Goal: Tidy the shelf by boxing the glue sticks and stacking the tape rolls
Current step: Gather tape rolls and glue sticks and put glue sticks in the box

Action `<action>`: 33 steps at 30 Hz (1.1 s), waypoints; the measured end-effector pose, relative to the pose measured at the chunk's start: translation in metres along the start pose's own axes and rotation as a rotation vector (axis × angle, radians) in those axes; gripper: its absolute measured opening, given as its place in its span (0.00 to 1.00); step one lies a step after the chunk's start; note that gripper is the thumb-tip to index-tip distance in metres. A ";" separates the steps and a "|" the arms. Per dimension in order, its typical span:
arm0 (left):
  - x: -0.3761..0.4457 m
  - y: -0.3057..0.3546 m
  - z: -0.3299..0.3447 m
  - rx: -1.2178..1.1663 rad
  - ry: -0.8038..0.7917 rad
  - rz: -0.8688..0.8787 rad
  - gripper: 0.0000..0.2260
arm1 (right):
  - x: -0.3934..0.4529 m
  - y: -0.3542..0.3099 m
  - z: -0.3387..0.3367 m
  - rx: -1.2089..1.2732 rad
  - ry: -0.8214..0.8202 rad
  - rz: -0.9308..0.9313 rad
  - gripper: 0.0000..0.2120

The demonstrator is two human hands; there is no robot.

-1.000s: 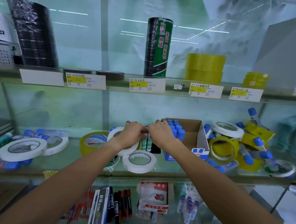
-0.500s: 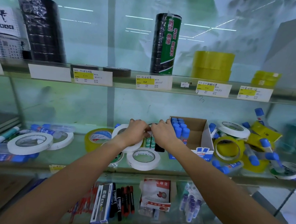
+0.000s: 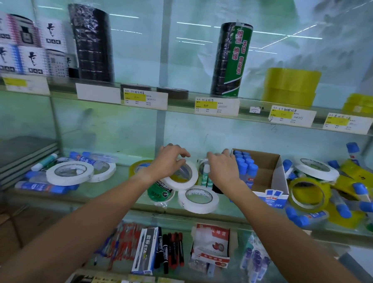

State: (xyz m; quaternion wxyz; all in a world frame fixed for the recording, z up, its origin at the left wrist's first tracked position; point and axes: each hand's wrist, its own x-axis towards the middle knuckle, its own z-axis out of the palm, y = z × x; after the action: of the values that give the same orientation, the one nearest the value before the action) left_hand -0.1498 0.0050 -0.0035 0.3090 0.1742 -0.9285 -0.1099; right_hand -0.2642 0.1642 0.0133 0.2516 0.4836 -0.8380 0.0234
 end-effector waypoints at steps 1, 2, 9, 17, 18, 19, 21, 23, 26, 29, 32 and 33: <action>-0.004 -0.005 -0.004 -0.010 0.009 -0.012 0.11 | 0.000 -0.006 -0.003 0.027 0.029 0.001 0.15; -0.008 -0.011 -0.008 -0.022 0.017 -0.031 0.10 | 0.002 -0.013 -0.005 0.059 0.046 -0.009 0.15; -0.045 -0.058 -0.041 0.030 0.086 -0.197 0.09 | 0.005 -0.083 -0.005 0.250 0.122 -0.201 0.15; -0.091 -0.144 -0.090 0.263 0.122 -0.469 0.10 | 0.007 -0.159 -0.002 0.372 0.108 -0.323 0.13; -0.095 -0.154 -0.096 0.294 0.114 -0.493 0.11 | 0.008 -0.166 0.001 0.385 0.098 -0.336 0.13; -0.099 -0.163 -0.102 0.330 0.106 -0.515 0.12 | 0.009 -0.172 0.003 0.393 0.083 -0.340 0.13; -0.103 -0.184 -0.110 0.383 0.076 -0.578 0.11 | 0.010 -0.181 0.004 0.406 0.062 -0.340 0.16; -0.102 -0.200 -0.116 0.388 0.032 -0.669 0.11 | 0.009 -0.186 0.004 0.401 0.067 -0.340 0.17; -0.097 -0.211 -0.119 0.300 -0.035 -0.837 0.21 | 0.007 -0.191 0.008 0.384 0.064 -0.343 0.17; -0.103 -0.233 -0.121 0.211 -0.067 -0.948 0.35 | 0.002 -0.201 0.009 0.387 0.053 -0.352 0.17; -0.104 -0.261 -0.119 0.121 -0.087 -0.992 0.42 | -0.001 -0.203 0.013 0.412 0.024 -0.372 0.16; -0.084 -0.262 -0.111 0.114 -0.103 -0.962 0.40 | 0.003 -0.191 0.013 0.412 0.018 -0.341 0.16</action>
State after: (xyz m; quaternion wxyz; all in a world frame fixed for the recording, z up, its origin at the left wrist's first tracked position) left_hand 0.0476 -0.2125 -0.0433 0.1668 0.5946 -0.7612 -0.1979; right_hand -0.1133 0.0566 -0.0358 0.1557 0.6585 -0.7198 0.1549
